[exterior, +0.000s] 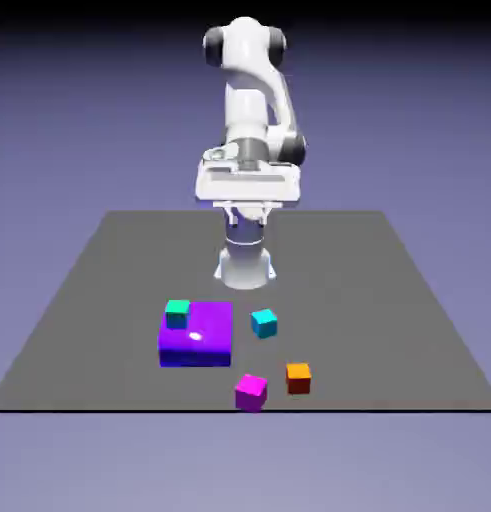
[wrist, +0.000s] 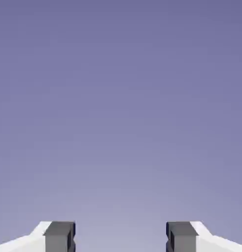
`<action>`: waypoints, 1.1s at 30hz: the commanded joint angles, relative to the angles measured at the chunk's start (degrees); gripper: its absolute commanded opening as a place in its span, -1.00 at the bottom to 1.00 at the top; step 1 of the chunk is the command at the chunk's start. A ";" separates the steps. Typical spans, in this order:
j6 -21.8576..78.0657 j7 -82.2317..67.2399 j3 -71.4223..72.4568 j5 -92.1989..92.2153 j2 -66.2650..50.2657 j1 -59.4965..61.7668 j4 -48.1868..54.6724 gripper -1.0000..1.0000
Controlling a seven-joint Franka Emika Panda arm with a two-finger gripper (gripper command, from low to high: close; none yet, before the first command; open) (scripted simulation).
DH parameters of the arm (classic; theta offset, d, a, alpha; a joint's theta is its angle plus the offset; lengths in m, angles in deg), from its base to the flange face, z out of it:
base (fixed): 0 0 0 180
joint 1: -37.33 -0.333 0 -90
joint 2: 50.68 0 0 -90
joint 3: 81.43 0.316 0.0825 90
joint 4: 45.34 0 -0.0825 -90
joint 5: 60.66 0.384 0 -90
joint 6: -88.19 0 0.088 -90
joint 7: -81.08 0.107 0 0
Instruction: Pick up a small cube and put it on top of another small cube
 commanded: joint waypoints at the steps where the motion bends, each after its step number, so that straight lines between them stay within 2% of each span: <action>1: 1.18 1.11 0.55 -0.20 -2.08 0.56 1.31 0.00; 26: 30.38 28.40 14.03 -5.05 -53.41 14.31 33.70 0.00; 32: 22.32 30.21 11.37 -7.80 -62.33 12.06 34.49 0.00; 33: 22.32 30.21 11.37 -7.80 -62.33 12.06 34.49 -1.00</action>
